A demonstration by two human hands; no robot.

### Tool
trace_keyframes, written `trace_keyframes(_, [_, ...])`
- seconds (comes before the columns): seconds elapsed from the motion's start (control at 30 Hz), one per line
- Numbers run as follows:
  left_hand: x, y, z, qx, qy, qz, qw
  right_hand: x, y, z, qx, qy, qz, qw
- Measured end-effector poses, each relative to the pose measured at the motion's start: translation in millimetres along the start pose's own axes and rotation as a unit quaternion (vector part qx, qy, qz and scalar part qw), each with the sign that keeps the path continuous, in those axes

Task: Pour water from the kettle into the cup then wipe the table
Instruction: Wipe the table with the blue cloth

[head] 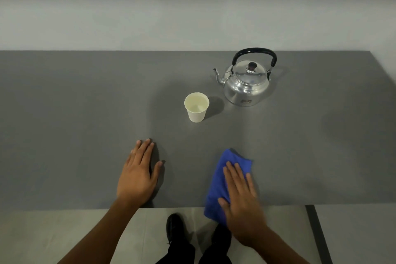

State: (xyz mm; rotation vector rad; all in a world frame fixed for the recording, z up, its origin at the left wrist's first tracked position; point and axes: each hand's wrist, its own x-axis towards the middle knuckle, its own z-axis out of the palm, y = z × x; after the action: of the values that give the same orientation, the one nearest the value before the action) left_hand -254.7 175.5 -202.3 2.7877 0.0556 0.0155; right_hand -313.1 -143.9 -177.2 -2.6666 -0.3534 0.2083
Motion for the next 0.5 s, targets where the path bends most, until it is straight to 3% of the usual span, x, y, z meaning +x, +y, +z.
trace_keyframes(0.17, [1.0,-0.2,0.5,-0.007,0.003,0.002,1.000,36.0,49.3,-36.5,-0.021,-0.029,0.067,0.997])
trace_keyframes(0.3, [1.5,0.1,0.6,-0.014,-0.001,0.000,1.000,82.9,19.6,-23.8,-0.050,0.000,0.115,0.992])
trace_keyframes(0.5, [0.7,3.3,-2.5,-0.012,0.000,0.002,1.000,52.6,-3.5,5.4,-0.079,-0.035,-0.024,0.996])
